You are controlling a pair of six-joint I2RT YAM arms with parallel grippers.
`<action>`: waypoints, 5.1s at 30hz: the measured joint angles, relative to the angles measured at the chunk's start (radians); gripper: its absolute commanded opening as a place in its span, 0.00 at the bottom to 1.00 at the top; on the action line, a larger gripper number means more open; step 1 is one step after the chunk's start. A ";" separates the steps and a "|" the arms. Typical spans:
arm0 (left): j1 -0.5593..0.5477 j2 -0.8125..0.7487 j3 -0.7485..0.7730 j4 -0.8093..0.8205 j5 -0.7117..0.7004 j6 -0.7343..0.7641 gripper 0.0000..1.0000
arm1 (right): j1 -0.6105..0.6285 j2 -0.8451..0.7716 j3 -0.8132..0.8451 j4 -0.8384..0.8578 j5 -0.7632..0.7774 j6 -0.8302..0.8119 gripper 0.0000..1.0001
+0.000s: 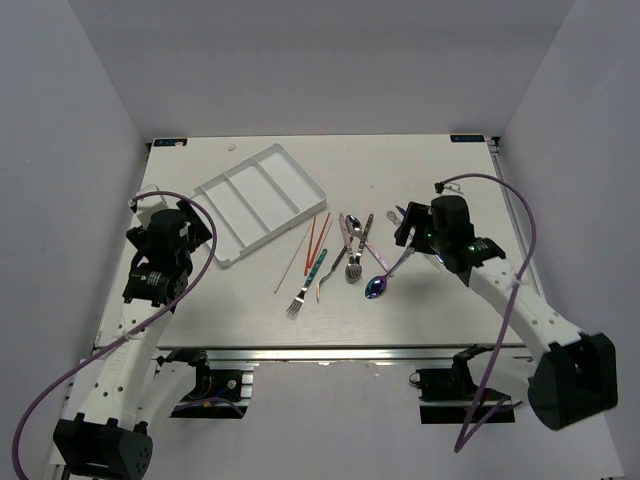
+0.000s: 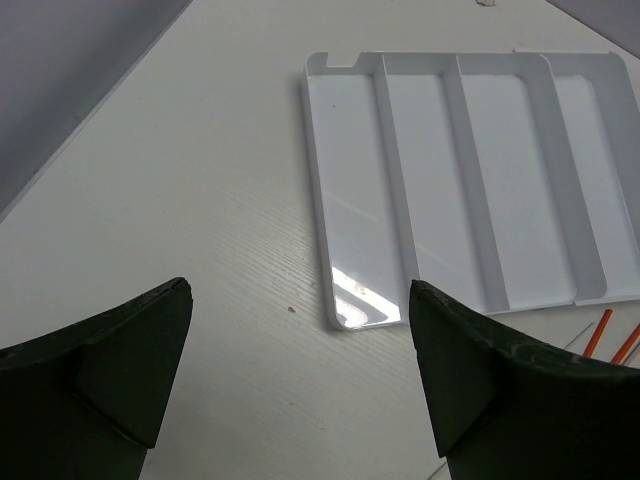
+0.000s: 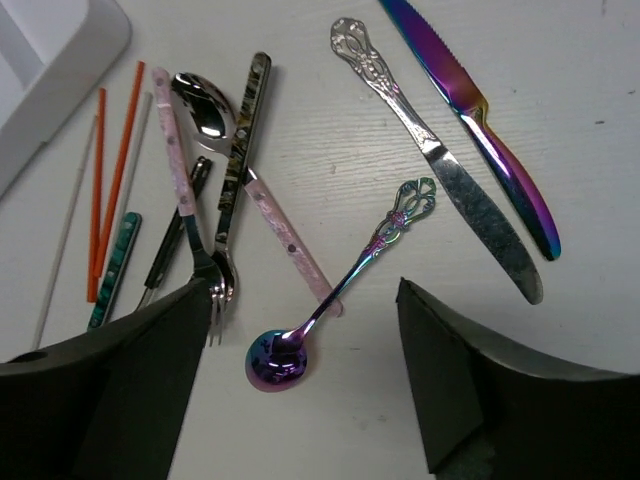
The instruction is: Sort the eating utensils into containers
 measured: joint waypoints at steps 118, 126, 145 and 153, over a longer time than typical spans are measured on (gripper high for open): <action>0.007 0.076 0.000 0.001 0.093 0.000 0.98 | 0.278 1.105 1.093 0.222 -0.128 -0.513 0.73; 0.008 0.076 0.000 0.001 0.097 0.000 0.98 | 0.233 0.578 0.661 0.055 0.140 -0.204 0.49; 0.009 0.096 0.000 0.001 0.124 0.000 0.98 | 0.202 0.621 0.256 0.050 0.055 -0.294 0.40; 0.010 0.098 0.000 0.005 0.132 0.001 0.98 | 0.148 0.690 0.257 0.138 -0.027 -0.378 0.42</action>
